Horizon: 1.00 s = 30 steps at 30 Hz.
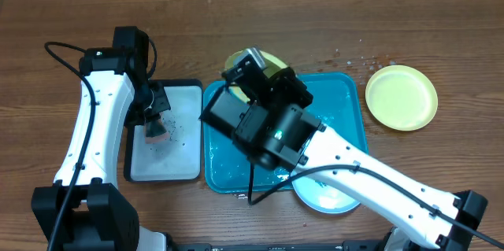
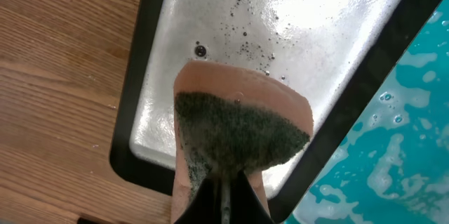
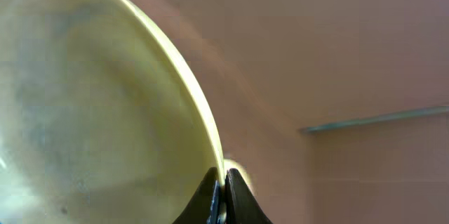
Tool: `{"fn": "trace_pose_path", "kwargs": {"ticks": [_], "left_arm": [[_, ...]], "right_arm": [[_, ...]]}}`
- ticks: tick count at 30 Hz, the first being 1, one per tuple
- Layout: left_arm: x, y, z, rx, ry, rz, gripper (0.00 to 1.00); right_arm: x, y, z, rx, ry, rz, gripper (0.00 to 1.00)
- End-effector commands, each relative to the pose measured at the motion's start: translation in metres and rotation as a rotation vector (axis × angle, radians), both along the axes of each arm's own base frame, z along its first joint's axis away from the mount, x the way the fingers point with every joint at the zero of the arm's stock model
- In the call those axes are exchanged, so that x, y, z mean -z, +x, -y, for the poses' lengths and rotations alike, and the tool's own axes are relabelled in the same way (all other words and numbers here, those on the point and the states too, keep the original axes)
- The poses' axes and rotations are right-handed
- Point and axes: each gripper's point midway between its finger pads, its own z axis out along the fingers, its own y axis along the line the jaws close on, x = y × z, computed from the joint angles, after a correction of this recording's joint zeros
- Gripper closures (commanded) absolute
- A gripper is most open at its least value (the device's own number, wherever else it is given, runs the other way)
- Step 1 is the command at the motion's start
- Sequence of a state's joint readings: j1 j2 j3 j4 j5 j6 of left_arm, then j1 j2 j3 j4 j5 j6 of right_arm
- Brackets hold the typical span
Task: Clean dirty plates on tray and stack at the side
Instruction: 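Carry the yellow plate right and stack it on the cleaned plate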
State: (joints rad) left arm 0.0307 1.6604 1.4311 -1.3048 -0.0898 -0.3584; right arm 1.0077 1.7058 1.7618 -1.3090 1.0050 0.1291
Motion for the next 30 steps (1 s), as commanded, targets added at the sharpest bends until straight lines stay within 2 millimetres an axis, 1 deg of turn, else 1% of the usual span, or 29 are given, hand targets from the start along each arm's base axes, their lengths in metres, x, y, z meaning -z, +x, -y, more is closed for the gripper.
{"fn": "trace_pose_path", "kwargs": {"ticks": [1,2,4,7,9,11,14,18,21,23,27,30], "left_arm": [[0.004,-0.001,0.0,0.021,-0.005,-0.016,0.96],[0.004,-0.002,0.0,0.021,-0.005,-0.018,0.96],[0.004,-0.002,0.0,0.021,-0.005,-0.019,0.96],[0.004,-0.002,0.0,0.021,-0.005,-0.018,0.96],[0.004,-0.001,0.0,0.021,-0.005,-0.016,0.96],[0.004,-0.001,0.0,0.021,-0.005,-0.016,0.96],[0.004,-0.001,0.0,0.021,-0.005,-0.016,0.96],[0.004,-0.001,0.0,0.021,-0.005,-0.016,0.96],[0.004,-0.001,0.0,0.021,-0.005,-0.015,0.96],[0.004,-0.001,0.0,0.021,-0.005,-0.014,0.96],[0.004,-0.001,0.0,0.021,-0.005,-0.014,0.96],[0.004,-0.001,0.0,0.021,-0.005,-0.014,0.96]], "right_arm": [[0.044,-0.001,-0.017,0.029,0.384,-0.311,0.96],[0.057,0.003,-0.014,0.085,0.48,-0.385,0.96],[0.077,0.011,-0.002,0.189,0.595,-0.471,0.96],[0.104,0.025,0.018,0.298,0.721,-0.58,0.96],[0.119,0.036,0.035,0.361,0.791,-0.63,0.96],[0.128,0.047,0.055,0.425,0.849,-0.655,0.96],[0.135,0.064,0.093,0.534,0.934,-0.661,0.96],[0.14,0.082,0.162,0.703,1.032,-0.612,0.96],[0.144,0.084,0.213,0.825,1.078,-0.574,0.96],[0.15,0.078,0.252,0.932,1.103,-0.555,0.96],[0.167,0.06,0.309,1.103,1.136,-0.551,0.96],[0.18,0.05,0.34,1.195,1.164,-0.537,0.96]]}}
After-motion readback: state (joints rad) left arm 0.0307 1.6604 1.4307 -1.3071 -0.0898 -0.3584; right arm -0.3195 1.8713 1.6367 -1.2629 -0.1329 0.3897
